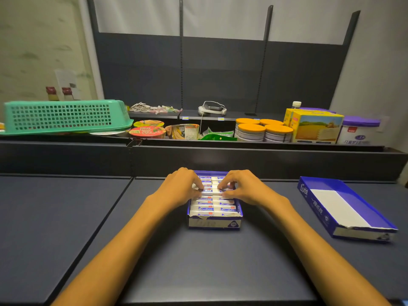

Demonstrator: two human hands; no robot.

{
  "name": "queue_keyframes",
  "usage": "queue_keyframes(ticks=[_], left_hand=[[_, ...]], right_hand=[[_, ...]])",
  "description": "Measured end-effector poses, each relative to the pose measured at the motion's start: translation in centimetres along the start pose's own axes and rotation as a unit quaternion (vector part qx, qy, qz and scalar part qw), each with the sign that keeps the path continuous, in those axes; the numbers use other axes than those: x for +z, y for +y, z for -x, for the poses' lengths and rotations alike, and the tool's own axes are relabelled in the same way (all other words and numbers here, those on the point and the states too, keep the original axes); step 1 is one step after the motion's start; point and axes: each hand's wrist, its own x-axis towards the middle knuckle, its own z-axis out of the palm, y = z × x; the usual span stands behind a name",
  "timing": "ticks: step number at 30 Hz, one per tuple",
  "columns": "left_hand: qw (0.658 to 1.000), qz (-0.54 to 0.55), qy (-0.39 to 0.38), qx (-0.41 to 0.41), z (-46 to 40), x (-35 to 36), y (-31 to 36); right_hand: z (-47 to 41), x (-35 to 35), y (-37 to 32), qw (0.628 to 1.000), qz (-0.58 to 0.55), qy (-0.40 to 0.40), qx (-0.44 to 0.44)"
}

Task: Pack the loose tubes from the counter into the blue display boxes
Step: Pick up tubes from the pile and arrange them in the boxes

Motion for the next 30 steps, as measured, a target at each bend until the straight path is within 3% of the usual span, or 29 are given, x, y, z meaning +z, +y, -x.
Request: queue_keyframes(ticks=[8,20,30], left_hand=[[0.997,0.061,0.051,-0.017,1.8,-2.0,-1.1],[0.993,-0.021,0.064,-0.098,10.2,-4.7,-6.2],[0.979,-0.104,0.064,-0.164,22.4,-9.3,-15.1]], right_hand=[[1.1,-2.0,0.2,0.987,-0.039,0.152,-0.018],[0.7,2.2,-8.1,0.995,0.003,0.053,-0.083],[-1.5,9.3,-22.3,0.983,0.07,0.029,-0.165]])
